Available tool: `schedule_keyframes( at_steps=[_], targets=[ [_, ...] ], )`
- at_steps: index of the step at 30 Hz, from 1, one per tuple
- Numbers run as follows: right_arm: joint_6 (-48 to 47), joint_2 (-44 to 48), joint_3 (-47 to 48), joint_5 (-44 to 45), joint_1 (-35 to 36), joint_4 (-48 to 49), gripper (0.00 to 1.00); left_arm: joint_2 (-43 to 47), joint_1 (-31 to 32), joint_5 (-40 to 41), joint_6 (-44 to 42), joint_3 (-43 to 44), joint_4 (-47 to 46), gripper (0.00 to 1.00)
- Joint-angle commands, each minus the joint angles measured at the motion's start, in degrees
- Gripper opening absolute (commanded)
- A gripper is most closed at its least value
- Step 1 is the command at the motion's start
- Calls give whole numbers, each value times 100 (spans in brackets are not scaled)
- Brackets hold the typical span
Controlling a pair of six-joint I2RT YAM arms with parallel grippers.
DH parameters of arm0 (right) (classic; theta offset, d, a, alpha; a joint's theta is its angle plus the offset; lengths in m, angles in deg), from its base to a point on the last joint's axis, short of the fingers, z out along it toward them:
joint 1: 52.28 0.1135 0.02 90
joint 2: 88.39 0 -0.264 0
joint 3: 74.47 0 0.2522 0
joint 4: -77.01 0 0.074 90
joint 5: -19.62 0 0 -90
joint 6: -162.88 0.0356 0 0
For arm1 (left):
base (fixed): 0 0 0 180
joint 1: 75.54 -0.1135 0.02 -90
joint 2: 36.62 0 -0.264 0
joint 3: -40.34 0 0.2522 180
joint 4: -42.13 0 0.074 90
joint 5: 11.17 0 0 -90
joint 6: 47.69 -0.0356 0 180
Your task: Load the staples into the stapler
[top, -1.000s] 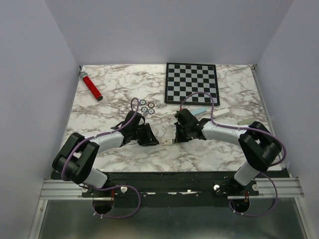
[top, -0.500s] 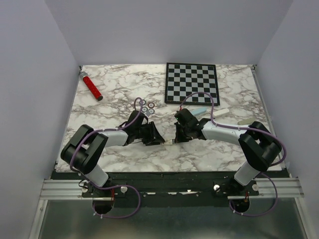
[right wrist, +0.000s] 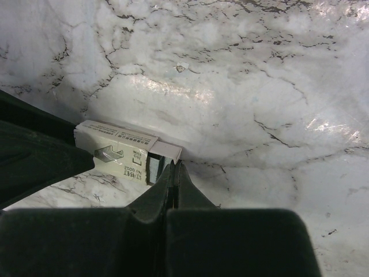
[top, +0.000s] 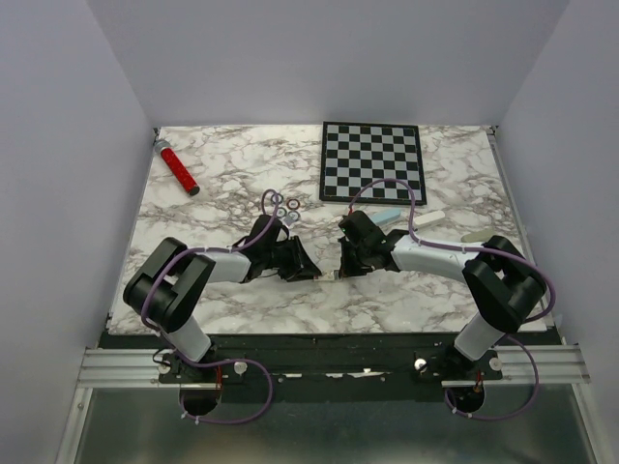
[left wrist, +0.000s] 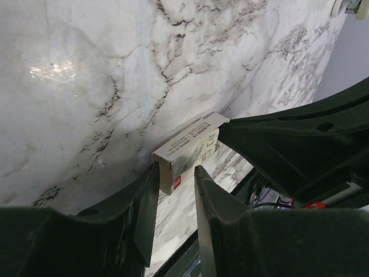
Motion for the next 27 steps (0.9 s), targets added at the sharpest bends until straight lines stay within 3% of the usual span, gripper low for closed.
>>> schedule_keyframes(
  at_steps=[1, 12, 19, 27],
  targets=[
    [-112, -216, 53, 76, 14, -315, 1, -165, 33, -164, 82, 48, -163, 37],
    [-120, -207, 53, 32, 22, -315, 1, -226, 68, -340, 187, -31, -383, 20],
    [-164, -137, 0, 32, 13, -376, 1, -174, 59, -384, 117, -93, -287, 0],
    [-200, 100, -246, 67, 14, -552, 1, 248, 42, -393, -217, -207, 153, 0]
  ],
)
